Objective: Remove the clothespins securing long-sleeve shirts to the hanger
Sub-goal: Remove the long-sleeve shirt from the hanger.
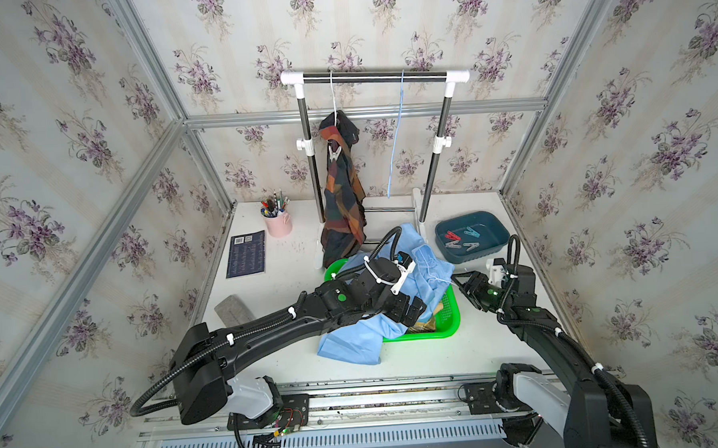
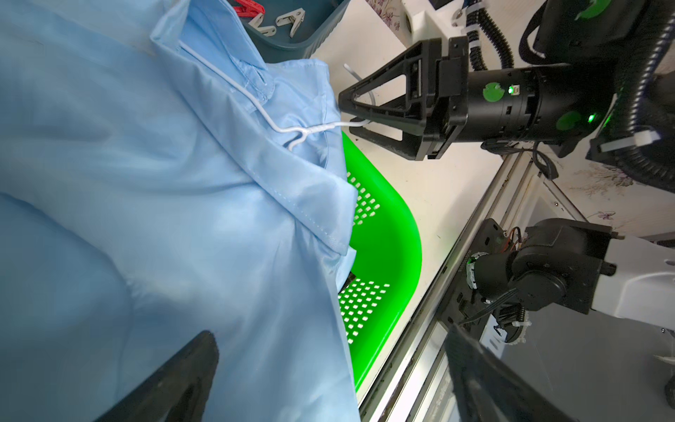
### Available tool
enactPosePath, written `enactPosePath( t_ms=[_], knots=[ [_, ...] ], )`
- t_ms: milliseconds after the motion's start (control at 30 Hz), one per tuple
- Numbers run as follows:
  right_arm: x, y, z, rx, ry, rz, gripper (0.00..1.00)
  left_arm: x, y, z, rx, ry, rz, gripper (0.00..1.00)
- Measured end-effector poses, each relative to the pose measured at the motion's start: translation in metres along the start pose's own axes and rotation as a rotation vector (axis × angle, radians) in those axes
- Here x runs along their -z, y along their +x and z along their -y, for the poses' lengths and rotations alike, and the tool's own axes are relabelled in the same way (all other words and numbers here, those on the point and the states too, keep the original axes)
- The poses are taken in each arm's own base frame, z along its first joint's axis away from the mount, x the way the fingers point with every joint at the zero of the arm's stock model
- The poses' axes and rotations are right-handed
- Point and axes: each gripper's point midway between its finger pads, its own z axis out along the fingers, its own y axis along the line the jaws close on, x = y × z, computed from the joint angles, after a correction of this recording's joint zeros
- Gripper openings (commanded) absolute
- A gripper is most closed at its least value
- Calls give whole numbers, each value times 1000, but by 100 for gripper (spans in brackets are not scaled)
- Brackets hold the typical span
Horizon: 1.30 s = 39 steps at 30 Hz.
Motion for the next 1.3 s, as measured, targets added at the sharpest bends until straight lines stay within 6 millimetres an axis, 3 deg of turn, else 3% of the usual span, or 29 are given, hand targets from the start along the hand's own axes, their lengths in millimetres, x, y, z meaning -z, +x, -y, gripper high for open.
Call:
enactPosePath(
  t_ms=[100, 233, 367, 500, 800, 900, 1067, 1133, 1300],
  knots=[
    [-2, -1, -2, -8, -25, 2, 40, -2, 2, 1, 8, -1, -6, 99],
    [-1, -7, -9, 5, -50, 28, 16, -5, 4, 0, 21, -6, -13, 99],
    [8, -15, -28, 24, -94, 69, 0, -10, 5, 3, 23, -26, -23, 99],
    [26, -24, -57, 78, -140, 128, 0, -14, 1, 11, 25, -60, -23, 99],
    [63, -11, -116, 146, -199, 183, 0, -3, -32, 18, 161, -170, 76, 99],
    [72, -10, -129, 144, -206, 199, 0, -7, -40, 13, 218, -212, 94, 99],
    [84, -9, -149, 148, -221, 222, 0, -20, -34, -2, 289, -294, 74, 96],
    [89, -8, -155, 156, -230, 228, 0, -21, -32, -7, 311, -322, 74, 91],
    [91, -5, -157, 161, -225, 233, 0, -20, -40, -12, 349, -344, 91, 66]
  ],
)
